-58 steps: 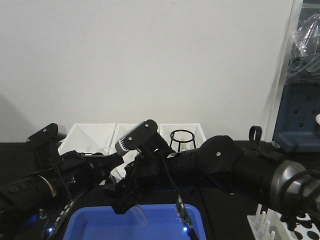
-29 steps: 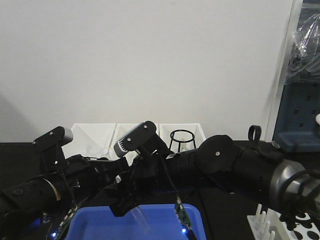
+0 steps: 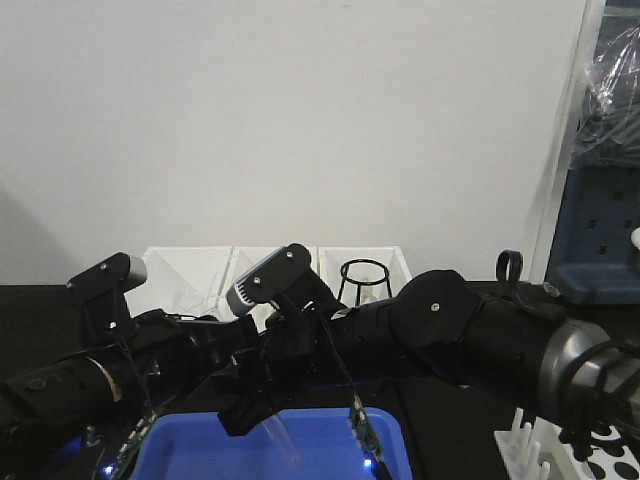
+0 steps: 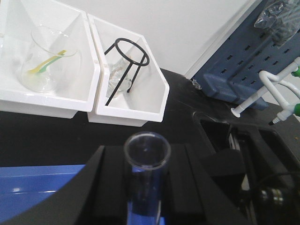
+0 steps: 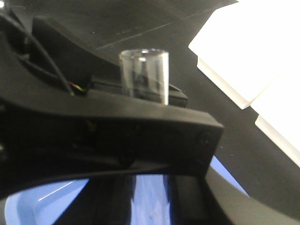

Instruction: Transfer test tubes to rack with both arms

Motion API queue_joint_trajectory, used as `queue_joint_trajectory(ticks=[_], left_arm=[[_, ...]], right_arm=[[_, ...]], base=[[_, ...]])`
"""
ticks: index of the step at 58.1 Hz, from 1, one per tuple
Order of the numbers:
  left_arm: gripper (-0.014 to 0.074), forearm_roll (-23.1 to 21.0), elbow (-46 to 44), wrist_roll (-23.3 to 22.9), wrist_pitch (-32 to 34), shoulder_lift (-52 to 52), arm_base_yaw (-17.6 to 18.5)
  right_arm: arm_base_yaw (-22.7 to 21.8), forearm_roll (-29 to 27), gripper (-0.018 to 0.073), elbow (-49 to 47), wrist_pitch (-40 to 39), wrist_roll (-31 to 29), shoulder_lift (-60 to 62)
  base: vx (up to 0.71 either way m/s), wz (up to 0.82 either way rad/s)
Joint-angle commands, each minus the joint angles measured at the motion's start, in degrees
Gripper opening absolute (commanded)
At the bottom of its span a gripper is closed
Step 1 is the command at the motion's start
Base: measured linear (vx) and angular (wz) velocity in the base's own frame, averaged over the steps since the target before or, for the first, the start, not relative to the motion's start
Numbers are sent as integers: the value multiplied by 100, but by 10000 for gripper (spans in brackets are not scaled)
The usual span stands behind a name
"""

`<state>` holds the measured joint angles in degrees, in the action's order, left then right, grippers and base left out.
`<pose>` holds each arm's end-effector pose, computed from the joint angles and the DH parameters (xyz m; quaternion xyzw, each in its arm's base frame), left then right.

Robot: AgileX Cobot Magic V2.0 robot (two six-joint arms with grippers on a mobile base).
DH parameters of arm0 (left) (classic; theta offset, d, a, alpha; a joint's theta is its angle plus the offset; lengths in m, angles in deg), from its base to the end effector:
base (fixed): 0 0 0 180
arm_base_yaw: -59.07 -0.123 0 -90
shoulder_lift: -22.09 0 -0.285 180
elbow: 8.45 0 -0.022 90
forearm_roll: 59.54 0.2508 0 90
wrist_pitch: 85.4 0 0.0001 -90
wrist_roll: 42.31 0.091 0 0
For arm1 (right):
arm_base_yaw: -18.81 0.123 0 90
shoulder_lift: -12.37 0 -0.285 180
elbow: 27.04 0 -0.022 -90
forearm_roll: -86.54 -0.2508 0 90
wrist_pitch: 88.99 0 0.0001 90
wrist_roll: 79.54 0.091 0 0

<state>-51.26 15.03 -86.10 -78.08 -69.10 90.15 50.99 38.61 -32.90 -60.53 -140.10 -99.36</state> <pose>0.2816 -0.1717 0.2959 -0.0262 0.8056 -0.3313 0.4904 0.3398 0.2519 0.2905 -0.4343 0.7649 0.2204 0.4215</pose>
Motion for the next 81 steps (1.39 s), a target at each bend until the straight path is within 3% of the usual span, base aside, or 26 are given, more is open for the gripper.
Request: queue_joint_trajectory(ticks=[1, 10, 24, 32, 49, 58, 70, 81], left_arm=[[45, -30, -208, -4, 463, 182, 25], [176, -30, -208, -4, 469, 182, 25], [524, -30, -208, 2, 721, 182, 25], [624, -30, -208, 22, 793, 182, -93], [614, -30, -208, 62, 1112, 297, -241], [605, -48, -208, 702, 1069, 569, -462], [597, -48, -208, 1195, 652, 1143, -857], [594, -48, -208, 1736, 71, 1606, -1110]], right_arm=[[-19, -169, -15, -204, -304, -8, 299], [-19, -173, -12, -204, -330, -3, 299], [-19, -168, -10, -204, -447, 301, 299], [-31, -131, -10, -204, -700, 316, 300], [-36, 116, -9, -204, -1285, 316, 300], [-274, 112, -9, -197, -1328, 579, 300], [-1012, 179, -9, -169, -1316, 739, 539], [-1958, 278, -9, -169, -1174, 744, 1197]], base=[[0, 0], [0, 0], [0, 0], [0, 0], [0, 0], [0, 0], [0, 0], [0, 0]])
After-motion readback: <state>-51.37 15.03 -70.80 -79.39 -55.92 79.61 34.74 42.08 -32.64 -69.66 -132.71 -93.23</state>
